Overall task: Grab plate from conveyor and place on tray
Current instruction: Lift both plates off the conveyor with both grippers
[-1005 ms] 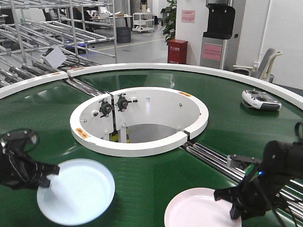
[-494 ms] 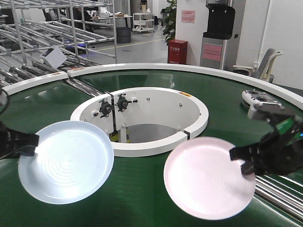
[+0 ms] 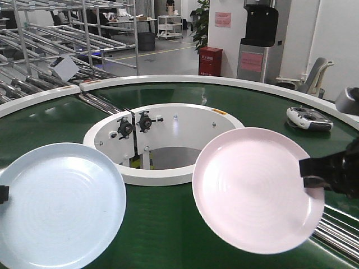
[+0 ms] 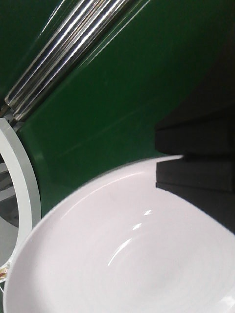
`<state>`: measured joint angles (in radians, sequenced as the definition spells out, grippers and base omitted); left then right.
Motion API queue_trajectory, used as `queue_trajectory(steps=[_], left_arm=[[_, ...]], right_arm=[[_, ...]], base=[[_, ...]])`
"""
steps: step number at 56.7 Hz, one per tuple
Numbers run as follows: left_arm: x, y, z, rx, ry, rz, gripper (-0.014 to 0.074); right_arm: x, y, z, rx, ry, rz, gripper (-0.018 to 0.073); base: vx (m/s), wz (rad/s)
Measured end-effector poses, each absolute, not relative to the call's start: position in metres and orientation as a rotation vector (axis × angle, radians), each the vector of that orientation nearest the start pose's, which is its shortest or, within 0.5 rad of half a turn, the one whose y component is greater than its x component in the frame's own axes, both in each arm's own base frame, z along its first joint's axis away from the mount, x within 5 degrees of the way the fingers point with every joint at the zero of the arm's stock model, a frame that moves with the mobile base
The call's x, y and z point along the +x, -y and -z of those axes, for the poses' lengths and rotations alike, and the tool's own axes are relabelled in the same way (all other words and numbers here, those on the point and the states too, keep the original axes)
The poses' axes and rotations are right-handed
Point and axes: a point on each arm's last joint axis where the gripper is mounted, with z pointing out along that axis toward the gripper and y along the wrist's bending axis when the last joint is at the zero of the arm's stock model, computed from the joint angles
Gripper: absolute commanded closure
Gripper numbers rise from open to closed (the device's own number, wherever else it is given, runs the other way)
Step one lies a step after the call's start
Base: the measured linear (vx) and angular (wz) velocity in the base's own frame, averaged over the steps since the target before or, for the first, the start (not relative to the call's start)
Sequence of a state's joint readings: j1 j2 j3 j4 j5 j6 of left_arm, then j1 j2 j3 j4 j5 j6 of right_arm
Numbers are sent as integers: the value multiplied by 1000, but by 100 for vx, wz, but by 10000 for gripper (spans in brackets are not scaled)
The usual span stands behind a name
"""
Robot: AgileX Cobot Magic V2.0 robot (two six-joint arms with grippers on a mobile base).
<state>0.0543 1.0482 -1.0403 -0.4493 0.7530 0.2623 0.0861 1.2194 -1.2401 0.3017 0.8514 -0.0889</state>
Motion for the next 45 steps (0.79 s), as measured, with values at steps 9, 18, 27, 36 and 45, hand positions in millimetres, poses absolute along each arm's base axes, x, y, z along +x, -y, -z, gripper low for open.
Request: queue_trajectory(steps=[9, 18, 27, 36, 45], left_arm=[[192, 17, -378, 32, -2151, 340, 601], [179, 17, -371, 27, -2143, 342, 602], [177, 17, -372, 18, -2120, 338, 602], [177, 17, -372, 16, -2120, 338, 602], [178, 17, -372, 15, -2117, 337, 602]], right_arm=[[228, -39, -380, -71, -2273, -355, 568], [214, -38, -383, -71, -2237, -353, 568], [213, -37, -387, -66, -2201, -350, 568], [213, -38, -387, -61, -2201, -360, 568], [213, -38, -387, -60, -2201, -363, 568]], base=[[0, 0], [0, 0], [0, 0], [0, 0], [0, 0]])
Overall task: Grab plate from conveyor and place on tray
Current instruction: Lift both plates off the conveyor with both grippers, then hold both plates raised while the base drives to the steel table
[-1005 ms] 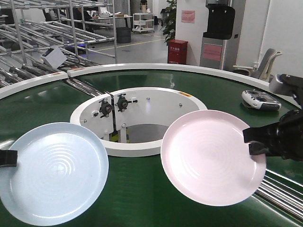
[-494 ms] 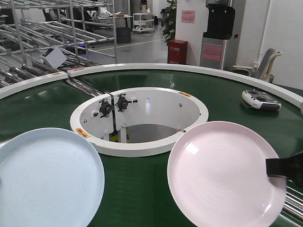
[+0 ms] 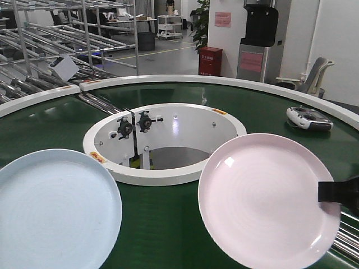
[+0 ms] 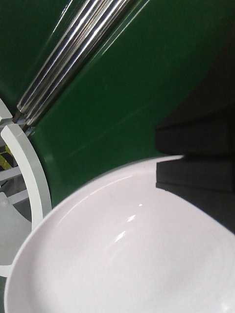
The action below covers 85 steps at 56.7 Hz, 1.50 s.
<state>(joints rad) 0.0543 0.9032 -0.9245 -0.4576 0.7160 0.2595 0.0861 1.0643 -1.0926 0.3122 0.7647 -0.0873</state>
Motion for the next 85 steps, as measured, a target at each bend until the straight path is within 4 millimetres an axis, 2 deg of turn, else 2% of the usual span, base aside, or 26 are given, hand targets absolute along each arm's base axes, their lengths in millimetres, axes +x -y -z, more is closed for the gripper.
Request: queue_trajectory(steps=[45, 85], left_arm=[[178, 17, -372, 14, -2115, 336, 602], [178, 17, -372, 14, -2115, 336, 602]], right_arm=[[213, -38, -387, -59, -2203, -368, 568], [213, -38, -387, -59, -2203, -368, 568]], base=[[-1, -6], [-15, -59]])
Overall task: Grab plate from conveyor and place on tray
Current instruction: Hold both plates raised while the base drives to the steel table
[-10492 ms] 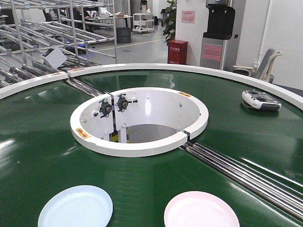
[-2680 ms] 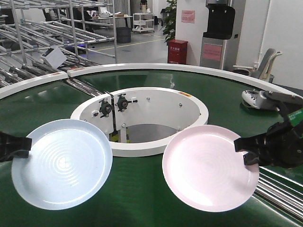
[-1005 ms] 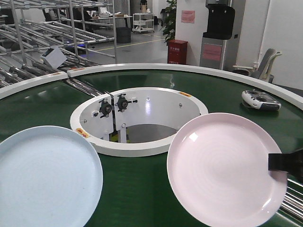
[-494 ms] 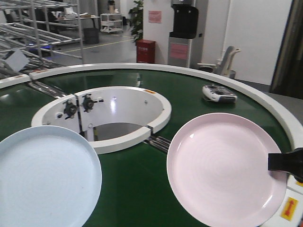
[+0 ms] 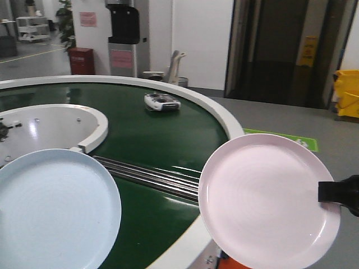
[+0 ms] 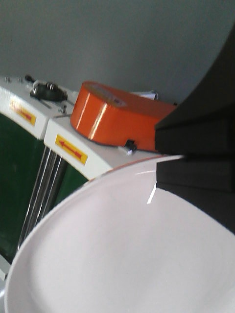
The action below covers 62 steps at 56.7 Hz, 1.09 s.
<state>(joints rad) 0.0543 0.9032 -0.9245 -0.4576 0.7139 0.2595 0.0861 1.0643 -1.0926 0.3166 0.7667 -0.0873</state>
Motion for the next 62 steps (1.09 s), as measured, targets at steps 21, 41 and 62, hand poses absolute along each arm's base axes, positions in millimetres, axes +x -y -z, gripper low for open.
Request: queue_trajectory(steps=[21, 41, 62], left_arm=[[178, 17, -372, 14, -2115, 336, 602], [177, 17, -372, 15, -2114, 336, 602], [177, 17, -372, 15, -2114, 336, 602]], right_arm=[[213, -38, -387, -59, -2205, -367, 568], [213, -38, -387, -60, -2207, -368, 568], [213, -38, -387, -60, -2209, -368, 568]], base=[[-14, -58], [-7, -50], [6, -51]])
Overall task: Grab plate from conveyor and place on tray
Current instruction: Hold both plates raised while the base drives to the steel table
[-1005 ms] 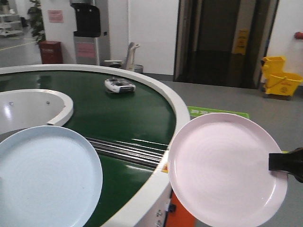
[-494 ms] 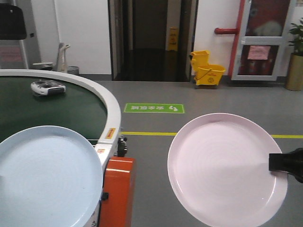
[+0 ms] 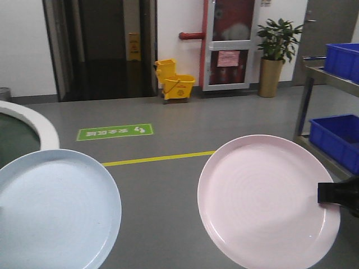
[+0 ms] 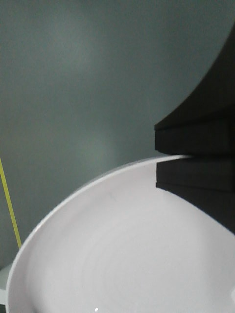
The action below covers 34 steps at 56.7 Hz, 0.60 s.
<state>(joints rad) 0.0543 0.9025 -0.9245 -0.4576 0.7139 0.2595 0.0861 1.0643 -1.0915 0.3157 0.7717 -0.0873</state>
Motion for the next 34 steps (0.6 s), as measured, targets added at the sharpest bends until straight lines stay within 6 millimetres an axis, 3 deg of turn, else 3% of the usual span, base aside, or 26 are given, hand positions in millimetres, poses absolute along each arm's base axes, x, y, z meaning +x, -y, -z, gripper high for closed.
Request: queue_trajectory(steps=[19, 34], left_arm=[[177, 17, -372, 14, -2115, 338, 602], [177, 17, -372, 14, -2115, 338, 602]], right_arm=[[212, -38, -387, -60, -2208, -368, 568], [211, -38, -387, -61, -2207, -368, 568]], base=[[20, -58], [28, -34]])
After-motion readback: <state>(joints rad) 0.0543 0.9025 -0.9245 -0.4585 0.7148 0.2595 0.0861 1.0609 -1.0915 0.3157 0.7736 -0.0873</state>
